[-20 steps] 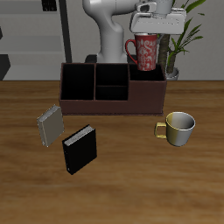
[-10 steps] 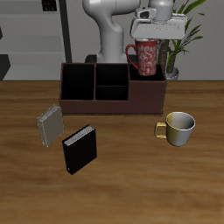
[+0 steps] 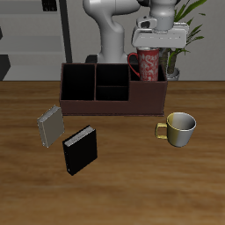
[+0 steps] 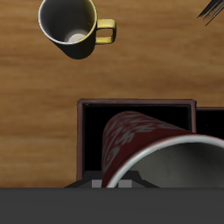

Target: Place the red mug into the back desk caddy's right compartment

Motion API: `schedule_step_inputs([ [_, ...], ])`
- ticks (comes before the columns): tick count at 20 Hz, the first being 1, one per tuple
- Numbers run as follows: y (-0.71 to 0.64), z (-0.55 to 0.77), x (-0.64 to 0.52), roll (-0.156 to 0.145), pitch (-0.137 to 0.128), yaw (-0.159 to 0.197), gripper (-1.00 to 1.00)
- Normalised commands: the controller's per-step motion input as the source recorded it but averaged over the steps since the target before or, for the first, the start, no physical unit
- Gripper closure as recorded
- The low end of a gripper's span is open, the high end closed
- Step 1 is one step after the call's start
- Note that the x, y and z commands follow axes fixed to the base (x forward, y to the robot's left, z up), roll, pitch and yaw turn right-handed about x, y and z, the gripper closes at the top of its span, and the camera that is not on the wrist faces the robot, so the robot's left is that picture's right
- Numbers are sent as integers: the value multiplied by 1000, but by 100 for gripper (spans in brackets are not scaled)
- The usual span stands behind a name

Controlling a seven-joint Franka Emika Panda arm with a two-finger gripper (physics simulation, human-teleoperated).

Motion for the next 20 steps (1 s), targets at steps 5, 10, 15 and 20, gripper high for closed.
schedule_step_inputs([
  [5,37,-116,21,17,9,-21,100],
  [10,15,-147,-10,5,-9,-11,100],
  [15,121,-224,-27,28,3,1,100],
  [20,58,-103,-13,17,4,-18,100],
])
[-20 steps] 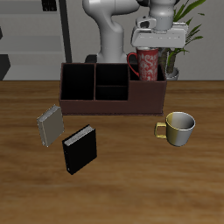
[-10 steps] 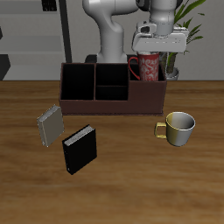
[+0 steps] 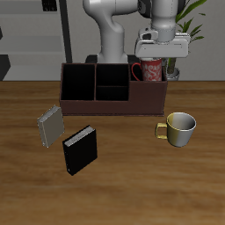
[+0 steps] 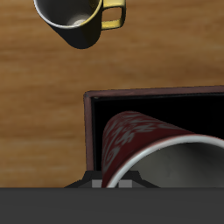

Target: Place the red mug into the back desk caddy's right compartment

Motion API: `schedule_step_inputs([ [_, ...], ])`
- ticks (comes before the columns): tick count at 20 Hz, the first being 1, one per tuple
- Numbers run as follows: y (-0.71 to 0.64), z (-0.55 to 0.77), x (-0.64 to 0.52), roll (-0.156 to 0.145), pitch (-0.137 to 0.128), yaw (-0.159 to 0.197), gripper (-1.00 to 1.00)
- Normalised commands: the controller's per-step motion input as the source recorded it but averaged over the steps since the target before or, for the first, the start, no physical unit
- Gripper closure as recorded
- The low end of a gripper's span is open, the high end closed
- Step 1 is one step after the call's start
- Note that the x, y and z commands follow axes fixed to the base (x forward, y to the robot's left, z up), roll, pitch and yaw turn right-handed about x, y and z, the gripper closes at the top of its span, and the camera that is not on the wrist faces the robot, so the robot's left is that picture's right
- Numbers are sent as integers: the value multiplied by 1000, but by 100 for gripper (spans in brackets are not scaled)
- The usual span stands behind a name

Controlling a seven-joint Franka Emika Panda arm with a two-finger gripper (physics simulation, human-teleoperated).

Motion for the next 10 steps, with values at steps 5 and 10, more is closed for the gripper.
schedule_step_inputs([
  [5,23,-135,53,15,18,-24,100],
  [10,-87,-145,143,-17,27,-39,100],
])
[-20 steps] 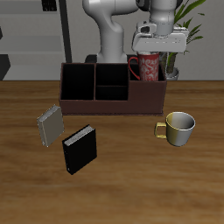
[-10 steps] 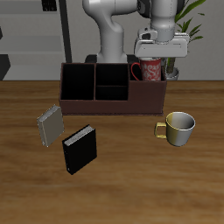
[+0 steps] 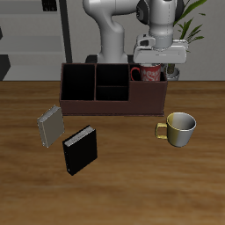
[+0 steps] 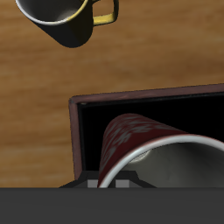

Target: Place the red mug into the back desk caddy's right compartment

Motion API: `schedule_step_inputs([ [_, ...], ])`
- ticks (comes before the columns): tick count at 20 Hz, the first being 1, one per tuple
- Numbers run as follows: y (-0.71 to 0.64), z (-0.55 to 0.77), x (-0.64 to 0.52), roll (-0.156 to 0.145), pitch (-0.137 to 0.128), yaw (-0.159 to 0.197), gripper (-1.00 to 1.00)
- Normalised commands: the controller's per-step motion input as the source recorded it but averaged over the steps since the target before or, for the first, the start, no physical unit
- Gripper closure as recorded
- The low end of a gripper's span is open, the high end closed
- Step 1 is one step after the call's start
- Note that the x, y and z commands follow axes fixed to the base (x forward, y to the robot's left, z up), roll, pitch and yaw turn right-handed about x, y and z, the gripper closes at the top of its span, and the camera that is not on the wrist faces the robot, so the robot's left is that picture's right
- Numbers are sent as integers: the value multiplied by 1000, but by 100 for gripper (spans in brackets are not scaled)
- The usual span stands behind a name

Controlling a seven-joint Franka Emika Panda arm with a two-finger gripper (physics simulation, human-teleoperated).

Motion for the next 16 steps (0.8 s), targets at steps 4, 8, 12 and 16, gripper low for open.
schedule_step_inputs([
  [4,-10,-143,97,14,24,-20,100],
  [8,19,-120,18,13,12,-26,100],
  [12,40,-145,34,12,21,-12,100],
  [16,81,-195,92,1,34,-8,100],
])
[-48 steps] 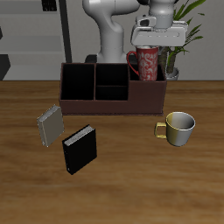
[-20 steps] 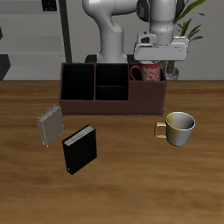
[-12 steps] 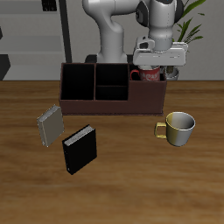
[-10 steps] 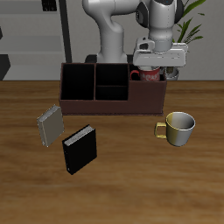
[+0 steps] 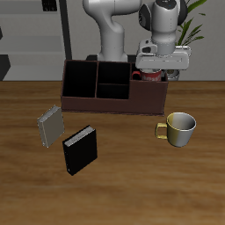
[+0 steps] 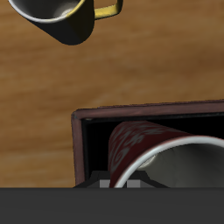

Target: Place the red mug into the back desk caddy's right compartment

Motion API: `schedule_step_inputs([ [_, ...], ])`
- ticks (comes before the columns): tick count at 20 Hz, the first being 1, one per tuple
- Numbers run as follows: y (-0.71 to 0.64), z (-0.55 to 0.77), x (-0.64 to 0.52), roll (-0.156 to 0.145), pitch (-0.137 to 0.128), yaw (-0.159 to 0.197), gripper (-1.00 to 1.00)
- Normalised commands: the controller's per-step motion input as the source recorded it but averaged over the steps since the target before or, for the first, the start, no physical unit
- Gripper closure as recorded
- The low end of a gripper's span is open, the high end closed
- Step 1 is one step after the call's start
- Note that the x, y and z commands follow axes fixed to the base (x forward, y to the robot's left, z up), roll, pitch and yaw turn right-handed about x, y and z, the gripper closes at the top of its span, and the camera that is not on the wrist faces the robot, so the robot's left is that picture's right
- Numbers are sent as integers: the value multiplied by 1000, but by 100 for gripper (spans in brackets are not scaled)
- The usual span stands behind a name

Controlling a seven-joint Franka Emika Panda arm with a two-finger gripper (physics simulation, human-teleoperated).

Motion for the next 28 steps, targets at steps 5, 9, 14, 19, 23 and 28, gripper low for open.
schedule_step_inputs([
  [5,-14,-182,106,-6,69,-28,-100],
  [9,-13,-49,10,10,24,-13,-100],
  [14,-19,18,-22,10,18,-20,-100],
  [19,22,67,-29,-3,3,-5,-100],
  [23,-103,160,-69,-27,1,6,-100],
  [28,-230,291,-168,-42,-16,49,-100],
])
